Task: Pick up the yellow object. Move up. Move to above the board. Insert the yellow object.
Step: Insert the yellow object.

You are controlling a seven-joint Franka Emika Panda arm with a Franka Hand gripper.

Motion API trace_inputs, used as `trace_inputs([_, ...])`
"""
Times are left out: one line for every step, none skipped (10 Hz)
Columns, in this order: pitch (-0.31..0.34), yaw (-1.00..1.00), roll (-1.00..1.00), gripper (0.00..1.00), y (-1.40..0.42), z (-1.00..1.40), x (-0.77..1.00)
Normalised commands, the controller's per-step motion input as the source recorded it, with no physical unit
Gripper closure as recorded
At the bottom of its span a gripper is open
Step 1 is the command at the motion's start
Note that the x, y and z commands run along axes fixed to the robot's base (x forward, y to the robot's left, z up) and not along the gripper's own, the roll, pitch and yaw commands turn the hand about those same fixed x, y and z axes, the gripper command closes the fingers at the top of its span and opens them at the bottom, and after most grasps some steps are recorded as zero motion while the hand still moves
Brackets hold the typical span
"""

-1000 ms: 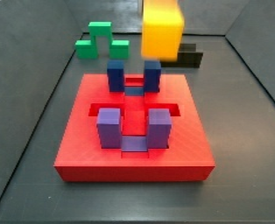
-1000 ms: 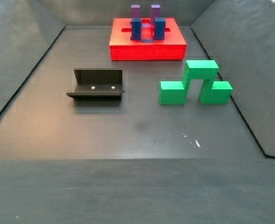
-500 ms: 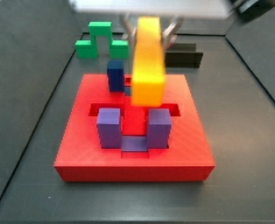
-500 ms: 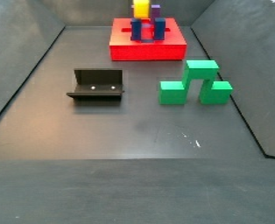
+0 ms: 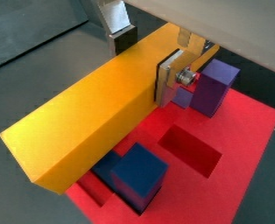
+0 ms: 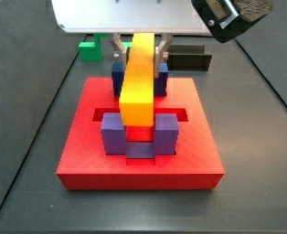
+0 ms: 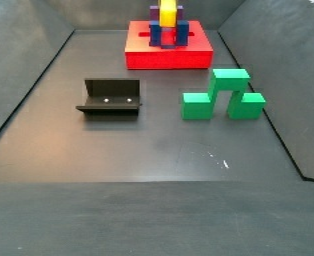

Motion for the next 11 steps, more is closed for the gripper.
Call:
trace_inputs([0.000, 0.04, 0.16, 1.00, -0.19, -0.07, 0.00])
trace_inputs([0.004, 0.05, 0.30, 1.00, -0.12, -0.12, 0.00])
trace_inputs([0.049, 0.08, 0.41, 1.00, -0.13, -0.11, 0.00])
trace_inputs([0.044, 0.08, 0.38, 1.00, -0.14, -0.07, 0.00])
trace_inputs([0.030, 0.06, 0.30, 1.00, -0.14, -0.01, 0.00])
trace_inputs([0.011, 0.09, 0.24, 1.00, -0.16, -0.02, 0.00])
trace_inputs([0.000, 0.07, 0.17, 1.00, -0.19, -0.01, 0.02])
trace_inputs([0.000, 0.00, 0.15, 1.00, -0.15, -0.02, 0.05])
trace_inputs([0.000, 0.00, 0.12, 1.00, -0.08, -0.09, 0.06])
trace_inputs([0.000, 0.00, 0.11, 1.00, -0.03, -0.15, 0.11])
trace_inputs([0.000, 0.00, 0.15, 1.00, 0.00, -0.22, 0.16])
